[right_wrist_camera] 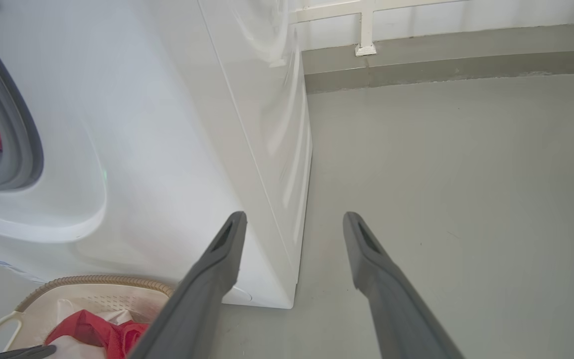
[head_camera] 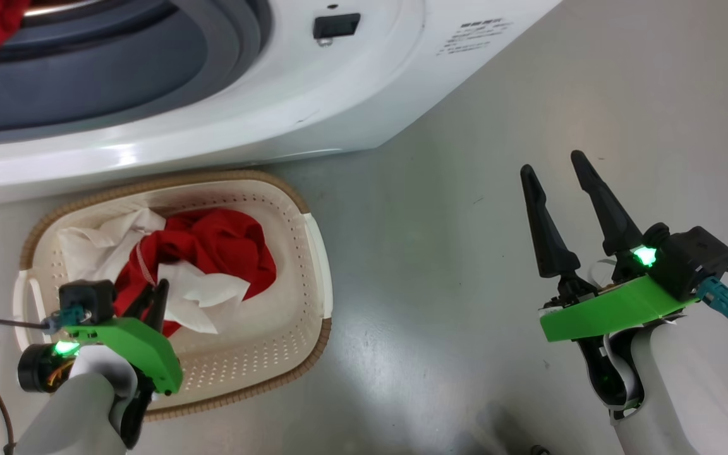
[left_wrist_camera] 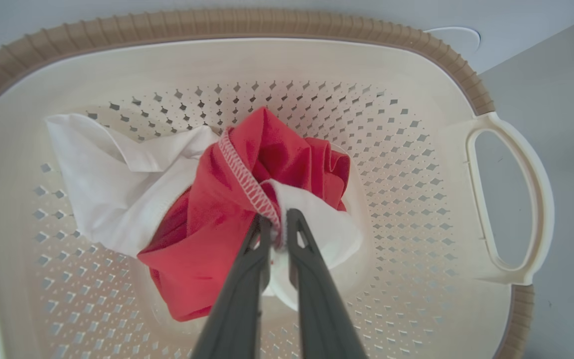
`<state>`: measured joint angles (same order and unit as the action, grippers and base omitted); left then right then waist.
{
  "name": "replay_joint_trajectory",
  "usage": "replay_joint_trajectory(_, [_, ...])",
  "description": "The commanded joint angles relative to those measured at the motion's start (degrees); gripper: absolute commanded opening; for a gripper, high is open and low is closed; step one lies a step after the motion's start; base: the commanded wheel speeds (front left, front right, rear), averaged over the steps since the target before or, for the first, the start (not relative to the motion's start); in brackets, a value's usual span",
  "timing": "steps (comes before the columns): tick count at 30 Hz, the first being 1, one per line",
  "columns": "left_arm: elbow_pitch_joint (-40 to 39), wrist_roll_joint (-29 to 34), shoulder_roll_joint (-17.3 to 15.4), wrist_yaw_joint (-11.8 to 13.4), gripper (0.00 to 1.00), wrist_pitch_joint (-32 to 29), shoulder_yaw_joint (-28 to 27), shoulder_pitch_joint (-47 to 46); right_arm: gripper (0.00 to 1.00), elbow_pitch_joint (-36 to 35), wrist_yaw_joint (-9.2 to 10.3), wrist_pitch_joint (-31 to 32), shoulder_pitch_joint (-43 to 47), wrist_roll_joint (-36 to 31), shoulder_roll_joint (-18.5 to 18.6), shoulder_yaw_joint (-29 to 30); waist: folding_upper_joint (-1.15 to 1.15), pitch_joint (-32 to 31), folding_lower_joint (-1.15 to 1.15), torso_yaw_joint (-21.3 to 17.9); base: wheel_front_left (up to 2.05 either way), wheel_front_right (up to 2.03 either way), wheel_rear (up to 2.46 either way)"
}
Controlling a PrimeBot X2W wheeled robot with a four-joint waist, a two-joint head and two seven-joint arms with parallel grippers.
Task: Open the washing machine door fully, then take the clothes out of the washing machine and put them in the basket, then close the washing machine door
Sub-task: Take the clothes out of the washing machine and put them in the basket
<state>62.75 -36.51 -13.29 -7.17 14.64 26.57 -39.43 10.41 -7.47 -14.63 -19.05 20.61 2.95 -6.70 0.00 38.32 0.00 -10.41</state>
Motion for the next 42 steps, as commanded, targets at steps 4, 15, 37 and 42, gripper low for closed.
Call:
replay_joint_trajectory(4, [0.91, -2.61, -2.15, -0.32, 0.13, 0.36, 1.22, -1.34, 1.0, -1.42, -0.02, -0.37, -0.09, 0.44, -0.07, -1.55, 0.0, 0.83, 0.0, 0.03, 0.0, 0.0, 0.0])
replay_joint_trajectory(15, [0.5, -6.87, -2.31, -0.32, 1.0, 0.36, 3.28, -2.46, 1.0, -0.93, -0.02, -0.37, -0.27, -0.02, -0.07, -1.14, 0.0, 0.18, 0.0, 0.98, 0.0, 0.0, 0.0])
replay_joint_trajectory(37, [-11.52, -1.81, -1.45, -0.32, 1.0, 0.36, -8.89, 6.3, 1.0, 1.82, -0.02, -0.37, 2.68, -1.02, -0.07, -0.05, 0.0, -11.41, 0.0, 4.38, 0.0, 0.0, 0.0])
replay_joint_trajectory(42, [-16.42, 2.18, -0.83, -0.32, 1.0, 0.36, -13.88, 9.12, 1.0, 2.56, -0.02, -0.37, 3.85, -1.61, -0.07, 0.17, 0.0, -14.5, 0.0, 5.1, 0.0, 0.0, 0.0])
